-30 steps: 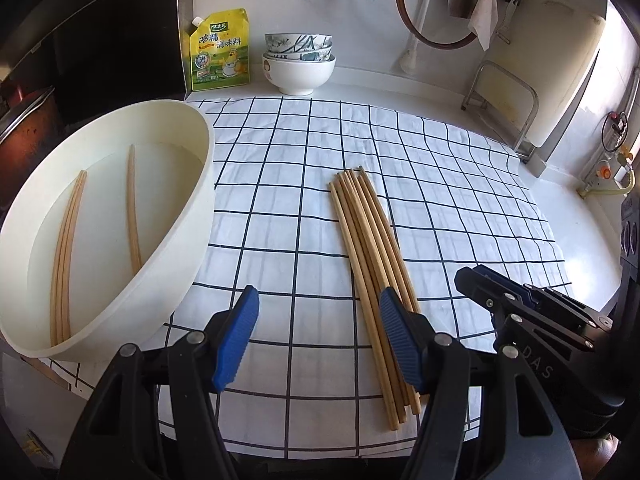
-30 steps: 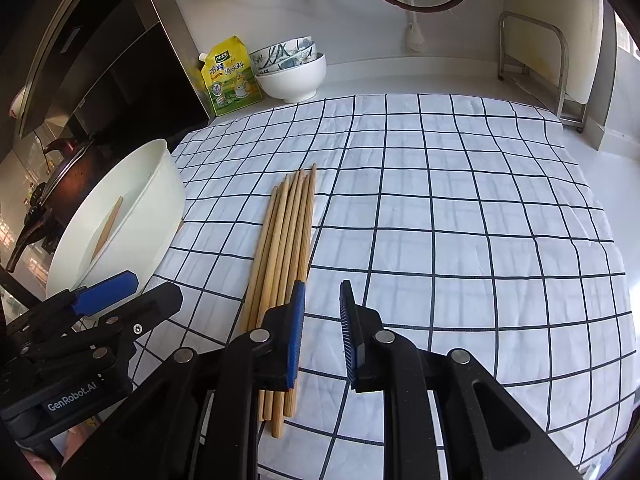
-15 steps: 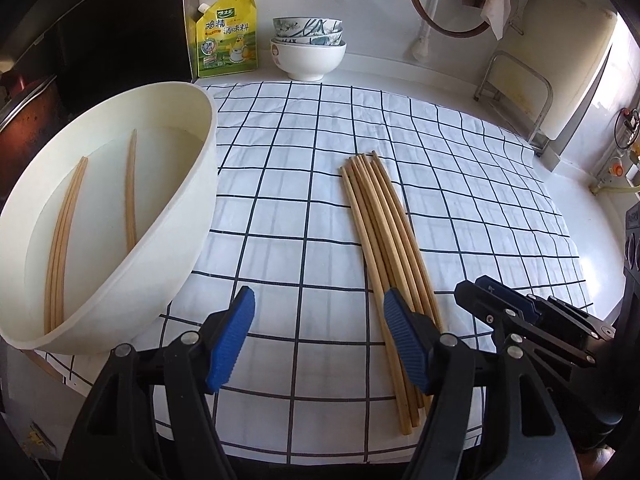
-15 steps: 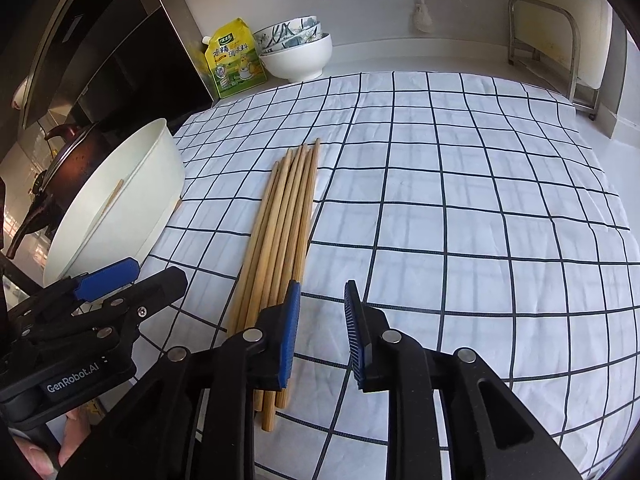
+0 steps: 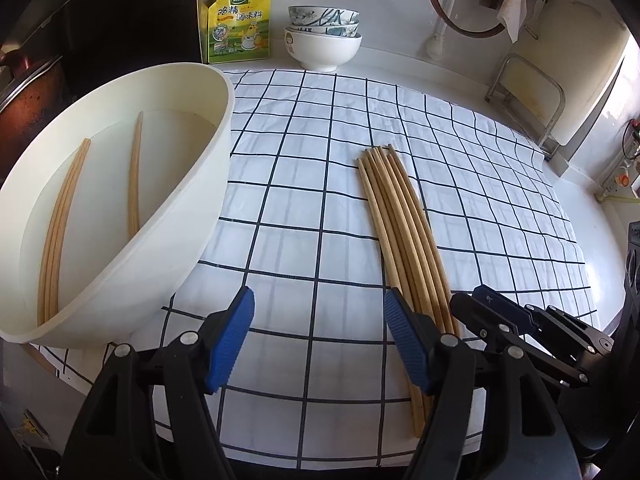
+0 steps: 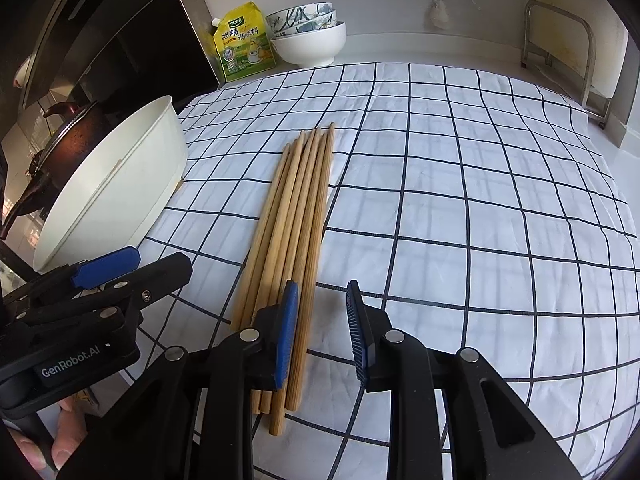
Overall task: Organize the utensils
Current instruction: 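Move both open tools back toward the remaining chopsticks on the cloth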
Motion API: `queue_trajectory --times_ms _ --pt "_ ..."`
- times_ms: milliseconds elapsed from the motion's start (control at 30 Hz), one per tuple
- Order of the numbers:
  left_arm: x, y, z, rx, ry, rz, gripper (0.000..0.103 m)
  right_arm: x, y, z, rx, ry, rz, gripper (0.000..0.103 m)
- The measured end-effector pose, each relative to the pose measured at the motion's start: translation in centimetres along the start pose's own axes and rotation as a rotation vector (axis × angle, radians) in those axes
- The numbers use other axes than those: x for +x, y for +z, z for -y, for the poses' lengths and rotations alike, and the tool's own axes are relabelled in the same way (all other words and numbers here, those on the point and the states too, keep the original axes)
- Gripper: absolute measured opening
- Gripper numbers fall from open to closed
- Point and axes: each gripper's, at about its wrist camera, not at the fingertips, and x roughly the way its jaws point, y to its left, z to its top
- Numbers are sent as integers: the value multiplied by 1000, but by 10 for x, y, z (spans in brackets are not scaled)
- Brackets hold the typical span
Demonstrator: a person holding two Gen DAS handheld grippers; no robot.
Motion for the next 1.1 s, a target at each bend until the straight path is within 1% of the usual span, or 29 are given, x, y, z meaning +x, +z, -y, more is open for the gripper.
queue_trajectory --times_ms 533,833,1100 --pt "1 0 -1 -5 -5 -3 66 2 -3 -2 -36 -61 -5 24" --pt "5 -5 7 25 -27 -3 68 -2 -4 11 -14 -79 2 24" --pt "12 -11 15 45 -32 -27 68 -6 -5 26 15 -104 10 24"
